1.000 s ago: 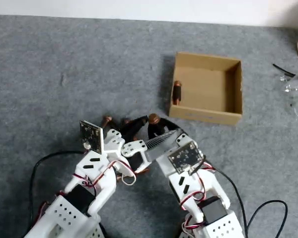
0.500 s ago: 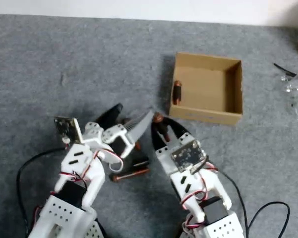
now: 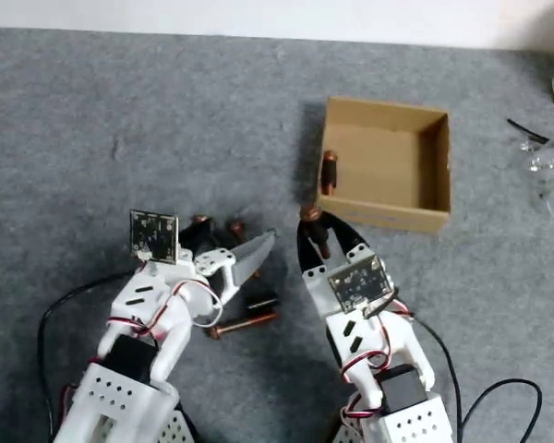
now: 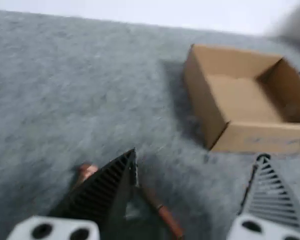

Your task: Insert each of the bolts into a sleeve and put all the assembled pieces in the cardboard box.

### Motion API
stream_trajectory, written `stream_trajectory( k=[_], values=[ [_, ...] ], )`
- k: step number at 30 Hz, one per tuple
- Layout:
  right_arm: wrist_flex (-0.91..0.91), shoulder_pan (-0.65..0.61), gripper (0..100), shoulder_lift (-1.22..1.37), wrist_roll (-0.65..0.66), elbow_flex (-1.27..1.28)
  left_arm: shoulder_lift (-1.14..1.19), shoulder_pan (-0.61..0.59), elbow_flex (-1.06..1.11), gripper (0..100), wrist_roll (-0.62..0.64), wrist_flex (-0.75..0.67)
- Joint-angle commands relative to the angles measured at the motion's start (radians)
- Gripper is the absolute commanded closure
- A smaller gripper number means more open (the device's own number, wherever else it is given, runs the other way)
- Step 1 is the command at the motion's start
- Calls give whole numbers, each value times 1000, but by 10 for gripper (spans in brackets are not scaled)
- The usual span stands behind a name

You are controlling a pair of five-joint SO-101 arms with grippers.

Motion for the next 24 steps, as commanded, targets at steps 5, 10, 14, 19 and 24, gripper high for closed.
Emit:
stream_trajectory(
  k=[5, 10, 14, 19, 24],
  values=[
    [-21, 102, 994, -18, -107, 134, -8, -131, -67, 660, -157, 195],
    [-1, 133, 994, -16, -110, 134, -8, -217, -65, 660, -160, 282],
    [36, 137, 994, -16, -112, 134, -8, -286, -85, 660, -264, 371],
    [41, 139, 994, -16, -112, 134, -8, -295, -58, 660, -310, 373],
    [79, 139, 994, -16, -106, 134, -10, -297, -56, 660, -313, 373]
  ],
)
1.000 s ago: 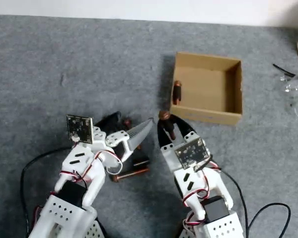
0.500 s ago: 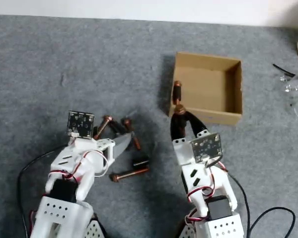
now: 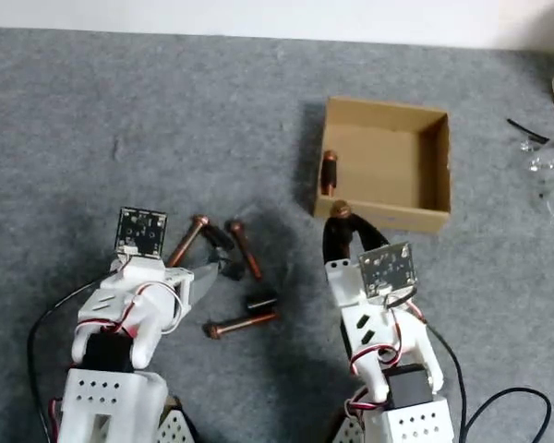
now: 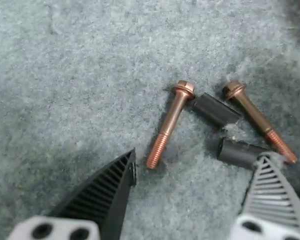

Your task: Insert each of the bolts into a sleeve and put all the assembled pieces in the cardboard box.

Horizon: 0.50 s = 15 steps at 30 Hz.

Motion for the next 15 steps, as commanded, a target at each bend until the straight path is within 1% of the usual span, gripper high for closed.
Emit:
stream_trajectory(
  k=[1, 8, 11, 13, 15],
  values=[
    [1, 12, 994, -16, -5, 134, -10, -7, -30, 660, -12, 5],
    [1, 13, 994, -16, -3, 134, -13, -10, -30, 663, -11, 5],
    [1, 13, 994, -16, -3, 134, -82, -44, -15, 717, -8, 9],
    [1, 18, 994, -16, -3, 134, -166, -47, 21, 761, -11, 9],
    [-1, 31, 994, -16, -3, 134, -265, -47, 51, 780, -11, 26]
  ],
)
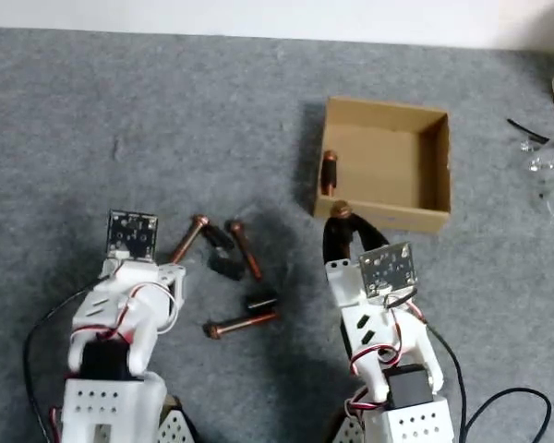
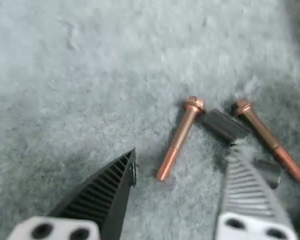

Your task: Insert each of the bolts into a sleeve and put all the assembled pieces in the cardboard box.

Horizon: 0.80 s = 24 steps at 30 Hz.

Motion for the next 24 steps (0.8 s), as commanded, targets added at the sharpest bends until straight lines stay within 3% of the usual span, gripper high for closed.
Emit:
stream_trajectory(
  k=[1, 7, 10, 17, 24],
  values=[
    [-2, 28, 994, -16, -3, 134, -211, -12, 38, 778, -6, 52],
    [-4, 33, 994, -16, -3, 134, -257, -51, 31, 771, -2, 104],
    [-4, 33, 994, -16, -3, 134, -260, -111, 39, 770, 51, 71],
    [-4, 36, 994, -16, -3, 134, -260, -116, 59, 780, 61, 49],
    [-10, 171, 994, -18, -5, 134, -260, -119, 90, 994, 2, -48]
  ],
)
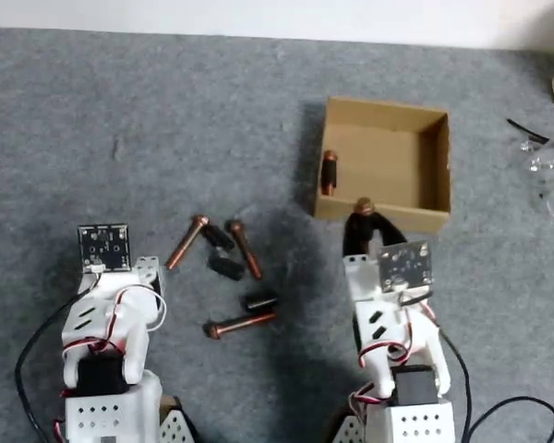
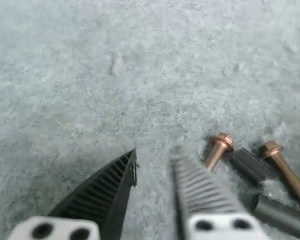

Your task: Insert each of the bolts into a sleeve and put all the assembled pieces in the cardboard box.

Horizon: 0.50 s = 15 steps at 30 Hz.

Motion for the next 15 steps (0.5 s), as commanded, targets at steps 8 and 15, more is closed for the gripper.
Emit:
stream_trajectory(
  k=[8, 15],
  values=[
    [-183, 16, 994, -16, 68, 65, -7, -2, -7, 993, -104, -38],
    [-56, 4, 994, -15, 77, -101, -8, -8, -8, 993, -104, -38]
  ],
)
